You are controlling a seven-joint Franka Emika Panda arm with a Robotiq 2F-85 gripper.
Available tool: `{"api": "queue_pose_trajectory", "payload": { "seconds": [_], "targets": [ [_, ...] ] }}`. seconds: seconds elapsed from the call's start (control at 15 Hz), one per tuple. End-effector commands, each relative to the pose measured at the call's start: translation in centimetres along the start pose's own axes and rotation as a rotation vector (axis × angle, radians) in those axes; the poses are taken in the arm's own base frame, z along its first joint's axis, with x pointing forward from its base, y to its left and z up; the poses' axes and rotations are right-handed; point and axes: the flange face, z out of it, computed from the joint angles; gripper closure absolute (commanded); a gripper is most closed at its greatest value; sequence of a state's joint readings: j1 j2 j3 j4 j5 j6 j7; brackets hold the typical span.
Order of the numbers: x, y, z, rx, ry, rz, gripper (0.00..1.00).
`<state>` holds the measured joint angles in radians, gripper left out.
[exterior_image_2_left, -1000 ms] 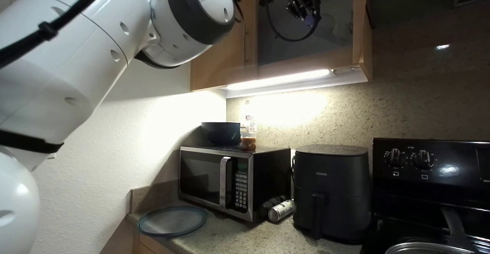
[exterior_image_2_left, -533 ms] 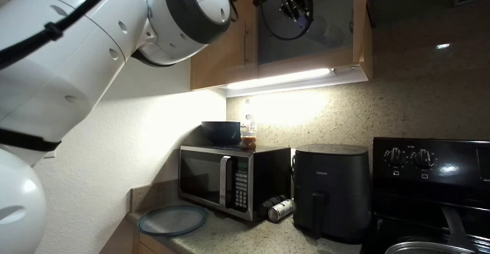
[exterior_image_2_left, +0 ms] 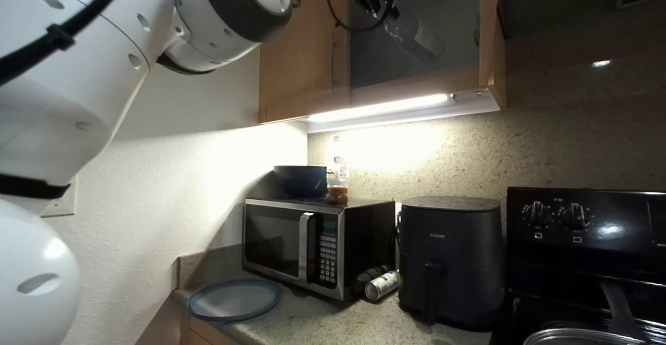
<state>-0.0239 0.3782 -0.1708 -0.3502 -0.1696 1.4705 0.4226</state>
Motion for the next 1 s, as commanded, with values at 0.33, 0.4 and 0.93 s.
{"api": "queue_pose_trajectory", "payload": {
  "seconds": [0.33, 0.4, 0.93],
  "targets": [
    [-0.6, -0.5, 0.3, 0.015, -0.044, -0.031, 0.84],
    [-1.1, -0.7, -0.2, 0.024, -0.064, -0.039, 0.84],
    [-6.3, -0.5, -5.9, 0.046, -0.311, -0.030, 0.84]
  ]
}}
